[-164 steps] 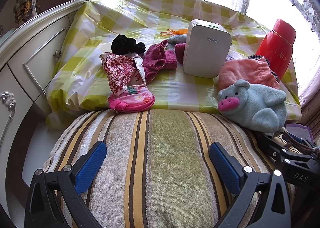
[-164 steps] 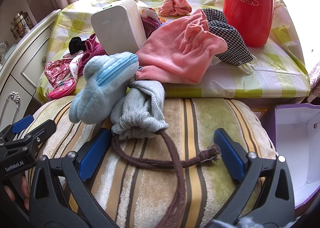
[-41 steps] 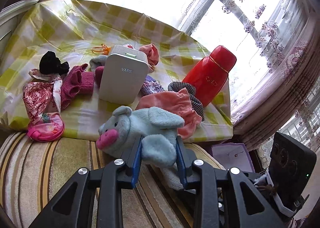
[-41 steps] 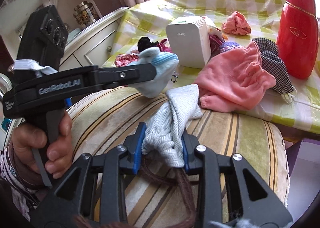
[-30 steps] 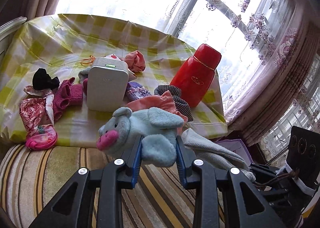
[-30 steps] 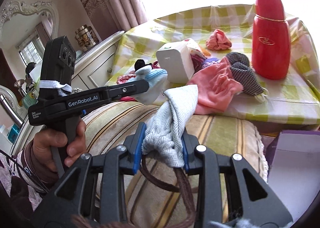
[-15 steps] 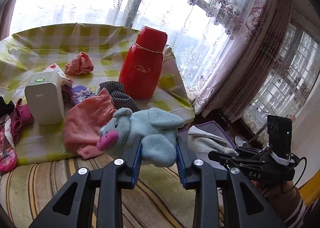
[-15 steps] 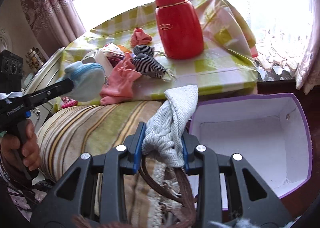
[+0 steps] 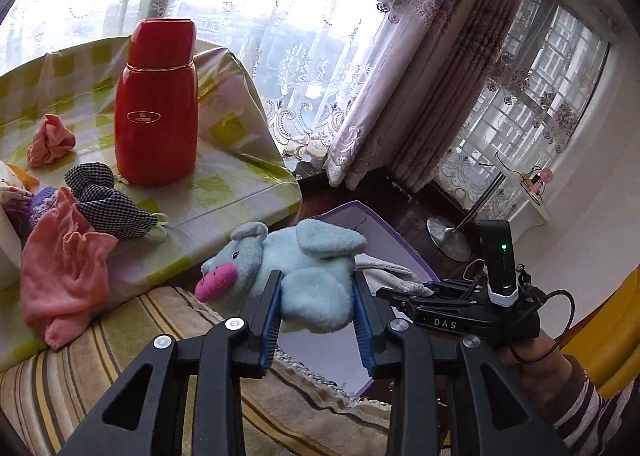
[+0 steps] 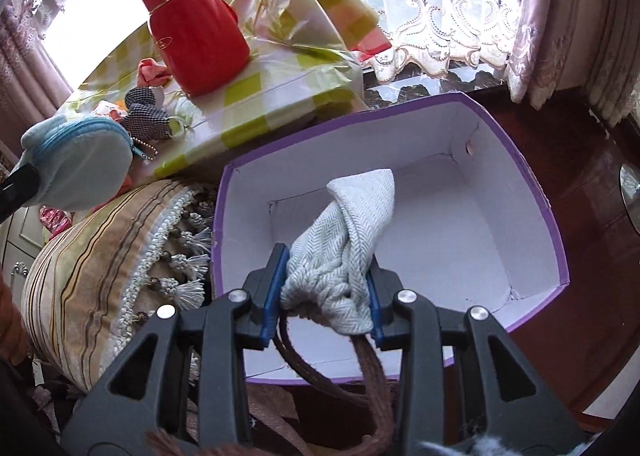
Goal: Organize soft objects
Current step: 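Carry both soft items to the open purple box and release them inside, then withdraw both tools from the box back toward the table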
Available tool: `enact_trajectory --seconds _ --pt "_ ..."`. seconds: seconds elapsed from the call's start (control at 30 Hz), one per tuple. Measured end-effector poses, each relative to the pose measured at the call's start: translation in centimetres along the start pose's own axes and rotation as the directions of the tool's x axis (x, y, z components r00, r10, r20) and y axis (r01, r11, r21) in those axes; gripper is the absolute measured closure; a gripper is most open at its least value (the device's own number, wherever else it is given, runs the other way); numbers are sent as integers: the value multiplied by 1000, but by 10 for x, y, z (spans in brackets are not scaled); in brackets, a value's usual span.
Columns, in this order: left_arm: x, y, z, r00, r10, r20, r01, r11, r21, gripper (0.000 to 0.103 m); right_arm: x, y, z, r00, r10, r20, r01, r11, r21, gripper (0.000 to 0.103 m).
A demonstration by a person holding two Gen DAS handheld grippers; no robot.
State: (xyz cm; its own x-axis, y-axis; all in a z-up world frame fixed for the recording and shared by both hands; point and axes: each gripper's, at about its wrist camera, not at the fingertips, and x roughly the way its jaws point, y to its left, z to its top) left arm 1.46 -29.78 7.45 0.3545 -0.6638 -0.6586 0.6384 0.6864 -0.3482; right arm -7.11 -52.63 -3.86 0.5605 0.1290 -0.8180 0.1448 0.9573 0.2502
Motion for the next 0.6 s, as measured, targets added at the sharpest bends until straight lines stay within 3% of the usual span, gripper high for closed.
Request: enact_trajectory --seconds 0.13,0.23,0.33,0.43,0.53,0.6 --pt "19 -10 3 999 -16 -49 17 1000 25 45 7 -18 -3 998 -53 -25 54 998 31 53" --pt "23 -11 2 998 -11 -63 12 1000 24 42 13 -27 -6 995 -97 -38 98 995 22 37" --pt "22 -4 -2 998 -2 -69 2 1000 4 42 23 -38 -11 986 -158 -59 159 987 8 32" --pt "18 7 -5 998 3 -66 -5 999 -32 42 28 -50 -17 964 -252 -81 255 967 25 32" --pt "16 14 -5 998 11 -60 -14 998 -55 42 8 -65 -20 936 -353 12 348 928 131 32" --pt "14 16 -6 998 11 -57 -15 998 -66 42 -6 -77 -19 903 -426 61 408 892 194 30"
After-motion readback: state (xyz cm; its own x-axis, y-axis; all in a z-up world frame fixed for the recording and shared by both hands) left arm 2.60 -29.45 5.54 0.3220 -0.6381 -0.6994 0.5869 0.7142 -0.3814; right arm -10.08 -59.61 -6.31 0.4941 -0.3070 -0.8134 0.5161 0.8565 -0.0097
